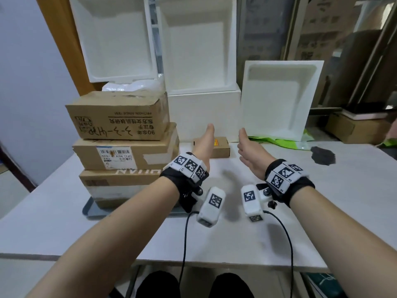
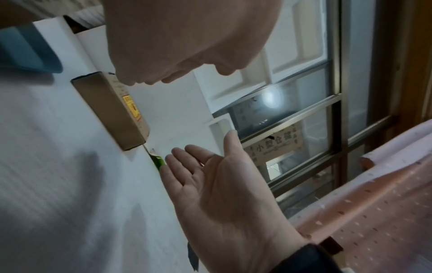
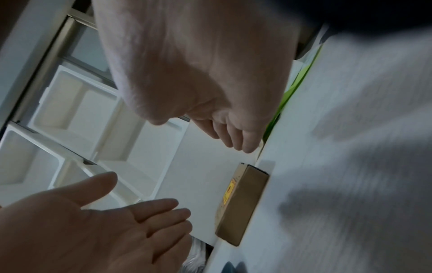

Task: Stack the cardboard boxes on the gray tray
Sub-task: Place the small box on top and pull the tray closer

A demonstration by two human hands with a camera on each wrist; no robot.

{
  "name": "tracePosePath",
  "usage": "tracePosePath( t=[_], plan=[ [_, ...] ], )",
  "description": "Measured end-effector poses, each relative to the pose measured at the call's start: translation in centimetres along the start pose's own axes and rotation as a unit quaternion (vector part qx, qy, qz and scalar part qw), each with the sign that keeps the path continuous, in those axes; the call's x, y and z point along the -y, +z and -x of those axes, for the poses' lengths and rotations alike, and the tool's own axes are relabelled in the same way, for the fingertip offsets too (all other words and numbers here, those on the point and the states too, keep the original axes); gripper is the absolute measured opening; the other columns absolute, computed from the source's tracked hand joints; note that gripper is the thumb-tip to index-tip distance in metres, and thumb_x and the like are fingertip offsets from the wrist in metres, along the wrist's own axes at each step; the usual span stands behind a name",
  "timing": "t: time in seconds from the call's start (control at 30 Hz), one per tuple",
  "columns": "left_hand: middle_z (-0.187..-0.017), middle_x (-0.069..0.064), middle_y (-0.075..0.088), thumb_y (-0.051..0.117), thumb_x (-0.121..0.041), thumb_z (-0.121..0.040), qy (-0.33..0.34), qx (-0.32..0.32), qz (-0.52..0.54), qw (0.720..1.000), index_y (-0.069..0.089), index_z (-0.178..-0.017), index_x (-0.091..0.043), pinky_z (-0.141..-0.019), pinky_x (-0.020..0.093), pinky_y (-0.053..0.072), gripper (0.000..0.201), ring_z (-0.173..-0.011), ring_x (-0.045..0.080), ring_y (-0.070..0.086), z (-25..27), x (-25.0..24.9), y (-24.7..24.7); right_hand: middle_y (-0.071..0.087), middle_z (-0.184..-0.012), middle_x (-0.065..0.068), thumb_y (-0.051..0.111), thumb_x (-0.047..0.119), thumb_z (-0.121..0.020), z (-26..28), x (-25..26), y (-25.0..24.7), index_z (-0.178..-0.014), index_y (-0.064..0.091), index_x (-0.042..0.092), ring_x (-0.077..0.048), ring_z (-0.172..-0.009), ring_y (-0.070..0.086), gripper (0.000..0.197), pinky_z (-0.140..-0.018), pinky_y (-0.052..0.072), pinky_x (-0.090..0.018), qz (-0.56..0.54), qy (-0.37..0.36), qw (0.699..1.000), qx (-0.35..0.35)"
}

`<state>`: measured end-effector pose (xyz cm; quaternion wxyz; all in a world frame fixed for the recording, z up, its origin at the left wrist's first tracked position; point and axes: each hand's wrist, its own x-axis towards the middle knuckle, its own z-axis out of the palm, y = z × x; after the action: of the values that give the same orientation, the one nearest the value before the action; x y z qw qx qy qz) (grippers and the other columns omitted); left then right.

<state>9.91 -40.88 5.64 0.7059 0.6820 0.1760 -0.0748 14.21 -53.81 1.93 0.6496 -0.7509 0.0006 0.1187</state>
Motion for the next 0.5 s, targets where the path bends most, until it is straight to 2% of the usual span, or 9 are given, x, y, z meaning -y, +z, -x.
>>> tracePosePath(
  t=[0.1,0.23,0.4,0.5],
  plan=[
    [-0.163,0.000,0.007,0.027,-0.070,-0.091,-0.019,-0.023,0.018,0.999,0.011,-0.156,-0.021,-0.117,0.041,0.006,0.083,-0.150,0.020,0.006,-1.3,0.2,0.2,0.021,-0.162,-0.003,0.027,0.071,-0.091,-1.7,-0.9,-0.7,-0.155,0.016,0.013,-0.019,-0.148,0.024,0.088,-0.121,0.022,-0.039,0.011,0.019,0.999,0.030],
    [-0.164,0.002,0.004,0.026,-0.067,-0.094,-0.026,-0.052,0.043,0.997,0.009,-0.156,-0.021,-0.117,0.040,0.006,0.079,-0.150,0.021,0.004,-2.7,0.4,-0.2,0.018,-0.163,-0.002,0.028,0.076,-0.086,-3.7,-1.5,-1.0,-0.155,0.015,0.017,-0.021,-0.148,0.025,0.092,-0.121,0.019,-0.042,0.025,0.045,0.997,0.050],
    [-0.162,0.010,0.011,0.030,-0.069,-0.093,-0.051,-0.071,0.071,0.994,0.014,-0.155,-0.018,-0.116,0.041,0.014,0.082,-0.148,0.026,0.015,-4.0,0.9,-0.7,0.019,-0.162,-0.006,0.029,0.073,-0.089,-6.0,-1.8,-0.6,-0.155,0.015,0.014,-0.023,-0.148,0.023,0.090,-0.121,0.019,-0.045,0.029,0.037,0.997,0.058],
    [-0.163,0.008,0.006,0.029,-0.068,-0.093,-0.047,-0.069,0.090,0.992,0.010,-0.155,-0.019,-0.117,0.040,0.012,0.082,-0.149,0.024,0.010,-4.5,0.9,-0.4,0.020,-0.162,-0.005,0.029,0.074,-0.088,-6.8,-1.8,-0.4,-0.155,0.017,0.012,-0.022,-0.148,0.023,0.092,-0.120,0.020,-0.046,0.039,0.034,0.997,0.050]
  ],
)
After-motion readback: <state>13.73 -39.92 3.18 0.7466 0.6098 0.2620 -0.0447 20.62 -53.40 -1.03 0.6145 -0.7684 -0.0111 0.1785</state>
